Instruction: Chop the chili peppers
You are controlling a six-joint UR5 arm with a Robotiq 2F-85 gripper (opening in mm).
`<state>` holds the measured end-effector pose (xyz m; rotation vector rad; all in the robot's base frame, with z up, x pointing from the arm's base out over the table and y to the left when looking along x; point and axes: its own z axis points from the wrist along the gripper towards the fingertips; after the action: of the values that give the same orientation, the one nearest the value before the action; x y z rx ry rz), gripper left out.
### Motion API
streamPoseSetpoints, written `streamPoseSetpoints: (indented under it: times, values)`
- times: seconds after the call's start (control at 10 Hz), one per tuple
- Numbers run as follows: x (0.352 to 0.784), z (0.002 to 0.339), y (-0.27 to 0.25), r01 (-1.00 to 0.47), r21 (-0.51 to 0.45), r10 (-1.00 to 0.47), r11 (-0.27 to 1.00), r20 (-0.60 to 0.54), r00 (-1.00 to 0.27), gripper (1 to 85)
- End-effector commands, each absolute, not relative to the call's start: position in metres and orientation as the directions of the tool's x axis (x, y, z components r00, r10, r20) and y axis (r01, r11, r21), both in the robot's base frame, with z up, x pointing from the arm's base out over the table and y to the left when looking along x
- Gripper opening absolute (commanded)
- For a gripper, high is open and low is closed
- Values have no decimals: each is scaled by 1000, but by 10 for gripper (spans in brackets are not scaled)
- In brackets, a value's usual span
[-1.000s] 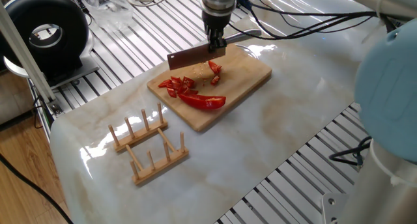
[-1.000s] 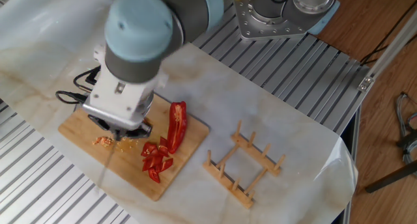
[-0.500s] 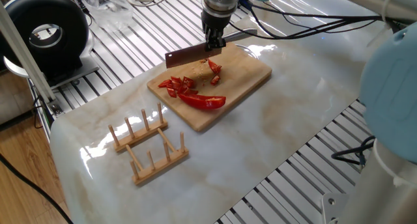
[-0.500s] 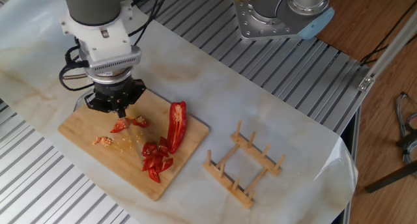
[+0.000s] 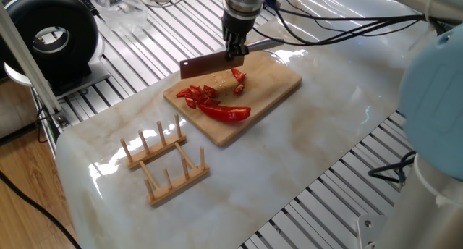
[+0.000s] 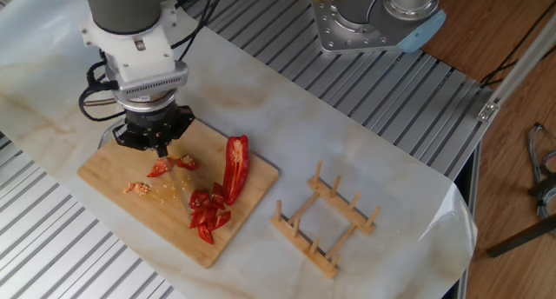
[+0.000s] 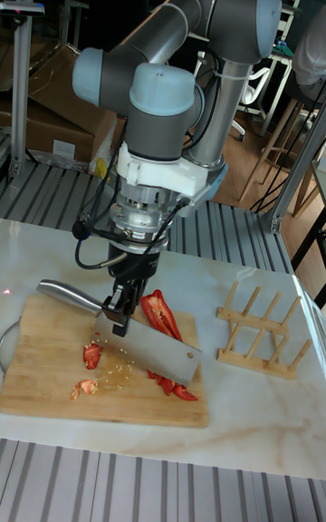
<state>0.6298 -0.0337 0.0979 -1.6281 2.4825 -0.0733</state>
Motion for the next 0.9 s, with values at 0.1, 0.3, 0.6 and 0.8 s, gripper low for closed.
streamPoseSetpoints:
  times: [0.1, 0.3, 0.6, 0.8]
  values:
    - [635, 101, -31, -887, -143, -896, 439, -141, -421, 13]
    - [630, 99, -47, -898, -121, -902, 424, -144, -406, 13]
    - [637, 92, -61, -900, -135, -909, 414, -120, -399, 13]
    - [637, 86, -65, -894, -107, -897, 435, -130, -421, 13]
